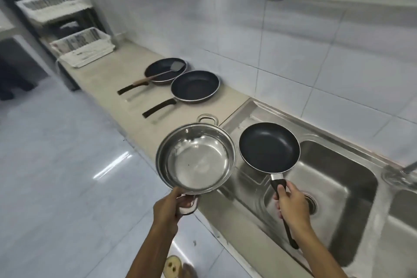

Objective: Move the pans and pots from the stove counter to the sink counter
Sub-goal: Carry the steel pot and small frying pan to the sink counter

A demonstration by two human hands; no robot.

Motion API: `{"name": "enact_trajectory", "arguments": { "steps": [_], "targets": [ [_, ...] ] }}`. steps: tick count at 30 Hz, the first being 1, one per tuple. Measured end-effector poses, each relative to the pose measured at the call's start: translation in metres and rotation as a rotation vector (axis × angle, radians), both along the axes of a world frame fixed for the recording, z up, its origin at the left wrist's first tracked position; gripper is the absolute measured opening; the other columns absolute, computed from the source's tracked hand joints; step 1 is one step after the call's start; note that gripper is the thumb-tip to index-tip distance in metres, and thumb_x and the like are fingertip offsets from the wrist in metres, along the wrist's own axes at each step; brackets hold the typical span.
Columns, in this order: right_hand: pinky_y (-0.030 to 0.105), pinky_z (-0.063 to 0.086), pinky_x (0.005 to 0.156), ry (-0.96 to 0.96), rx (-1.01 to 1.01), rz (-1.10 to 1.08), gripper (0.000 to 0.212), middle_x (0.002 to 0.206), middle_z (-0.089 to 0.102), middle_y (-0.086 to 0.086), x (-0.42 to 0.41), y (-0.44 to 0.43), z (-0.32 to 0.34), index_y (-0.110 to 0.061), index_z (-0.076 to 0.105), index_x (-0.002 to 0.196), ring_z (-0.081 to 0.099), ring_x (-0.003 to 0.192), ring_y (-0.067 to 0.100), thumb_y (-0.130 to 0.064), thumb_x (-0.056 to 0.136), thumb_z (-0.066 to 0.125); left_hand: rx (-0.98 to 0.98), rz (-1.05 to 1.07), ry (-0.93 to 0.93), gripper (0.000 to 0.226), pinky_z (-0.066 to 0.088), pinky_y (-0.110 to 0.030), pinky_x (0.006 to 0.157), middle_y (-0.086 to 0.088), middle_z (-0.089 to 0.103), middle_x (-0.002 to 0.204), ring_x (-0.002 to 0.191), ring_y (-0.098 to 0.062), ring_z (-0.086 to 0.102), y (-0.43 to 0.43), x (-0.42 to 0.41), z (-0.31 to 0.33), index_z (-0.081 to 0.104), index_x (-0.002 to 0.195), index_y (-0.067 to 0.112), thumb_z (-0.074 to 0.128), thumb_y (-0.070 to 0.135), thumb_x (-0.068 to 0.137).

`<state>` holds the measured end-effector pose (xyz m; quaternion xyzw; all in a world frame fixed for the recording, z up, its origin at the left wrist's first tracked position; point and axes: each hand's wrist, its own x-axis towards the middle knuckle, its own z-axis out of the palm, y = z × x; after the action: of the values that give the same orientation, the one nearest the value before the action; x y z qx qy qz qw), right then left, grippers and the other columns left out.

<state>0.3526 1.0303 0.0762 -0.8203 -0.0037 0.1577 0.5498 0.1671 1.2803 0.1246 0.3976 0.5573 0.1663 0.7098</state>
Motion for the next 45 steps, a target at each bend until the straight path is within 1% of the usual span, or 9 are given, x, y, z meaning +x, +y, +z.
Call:
{"name": "enact_trajectory", "arguments": {
  "steps": [2,7,13,18,27,32,36,39,45],
  "targets": [
    [0.045,0.047,0.055,0.018,-0.011,-0.092,0.015,0.069,0.066,0.012,0.014,0.017,-0.008,-0.016,0.064,0.099,0.053,0.051,0.025,-0.014,0.102,0.050,-0.012,-0.084,-0.010,0.036,0.058,-0.035,0.073,-0.026,0.078,0.085,0.077,-0.031,0.076,0.035,0.037,-0.006,0.074,0.096,-0.011,0.083,0.009,0.068],
    [0.048,0.051,0.058,0.022,-0.061,-0.283,0.015,0.066,0.067,0.008,0.045,0.066,-0.024,-0.018,0.064,0.098,0.054,0.049,0.021,-0.013,0.102,0.051,-0.005,-0.271,-0.019,0.035,0.055,-0.052,0.087,-0.032,0.076,0.089,0.080,-0.036,0.073,0.118,0.137,-0.025,0.074,0.099,-0.013,0.082,0.011,0.075],
    [0.024,0.040,0.033,0.136,-0.026,-0.525,0.018,0.064,0.065,0.009,0.068,0.127,-0.027,-0.015,0.065,0.111,0.049,0.039,0.013,-0.011,0.103,0.050,-0.017,-0.494,0.005,0.035,0.058,-0.041,0.076,-0.033,0.076,0.093,0.070,-0.031,0.074,0.190,0.226,-0.038,0.073,0.097,-0.016,0.081,0.010,0.075],
    [0.025,0.042,0.035,0.161,-0.048,-0.615,0.019,0.067,0.066,0.011,0.084,0.165,-0.029,-0.013,0.065,0.112,0.051,0.045,0.019,-0.010,0.102,0.050,-0.037,-0.586,0.028,0.035,0.059,-0.036,0.071,-0.030,0.077,0.094,0.084,-0.035,0.075,0.225,0.264,-0.042,0.074,0.098,-0.013,0.082,0.011,0.074],
    [0.027,0.043,0.039,0.154,-0.013,-0.685,0.018,0.068,0.068,0.008,0.111,0.199,-0.040,-0.023,0.065,0.108,0.052,0.046,0.018,-0.015,0.103,0.050,-0.057,-0.668,0.065,0.016,0.055,-0.022,0.050,-0.022,0.079,0.083,0.064,-0.022,0.076,0.255,0.299,-0.051,0.077,0.082,0.001,0.081,0.015,0.076],
    [0.029,0.046,0.039,0.151,-0.019,-0.687,0.017,0.068,0.069,0.007,0.123,0.203,-0.051,-0.025,0.063,0.111,0.051,0.046,0.019,-0.016,0.102,0.051,-0.080,-0.686,0.065,0.017,0.055,-0.035,0.076,-0.021,0.080,0.089,0.073,-0.027,0.075,0.258,0.314,-0.060,0.078,0.086,0.001,0.079,0.016,0.077],
    [0.029,0.047,0.039,0.164,-0.034,-0.692,0.021,0.070,0.072,0.007,0.128,0.200,-0.058,-0.028,0.062,0.117,0.052,0.046,0.019,-0.019,0.102,0.052,-0.105,-0.675,0.051,0.022,0.058,-0.025,0.060,-0.021,0.080,0.092,0.076,-0.026,0.077,0.256,0.323,-0.070,0.077,0.096,-0.003,0.075,0.012,0.080],
    [0.025,0.045,0.036,0.180,-0.036,-0.691,0.027,0.072,0.072,0.008,0.131,0.197,-0.060,-0.027,0.060,0.127,0.051,0.045,0.015,-0.020,0.102,0.052,-0.125,-0.655,0.046,0.028,0.058,-0.037,0.082,-0.025,0.078,0.098,0.095,-0.037,0.075,0.256,0.327,-0.077,0.075,0.105,-0.008,0.072,0.008,0.083],
    [0.025,0.044,0.038,0.186,-0.039,-0.688,0.032,0.072,0.072,0.008,0.142,0.195,-0.061,-0.022,0.057,0.134,0.051,0.046,0.015,-0.020,0.103,0.052,-0.132,-0.630,0.053,0.028,0.052,-0.045,0.096,-0.026,0.077,0.103,0.099,-0.038,0.072,0.262,0.331,-0.085,0.074,0.107,-0.005,0.073,0.013,0.086]
  ]
}}
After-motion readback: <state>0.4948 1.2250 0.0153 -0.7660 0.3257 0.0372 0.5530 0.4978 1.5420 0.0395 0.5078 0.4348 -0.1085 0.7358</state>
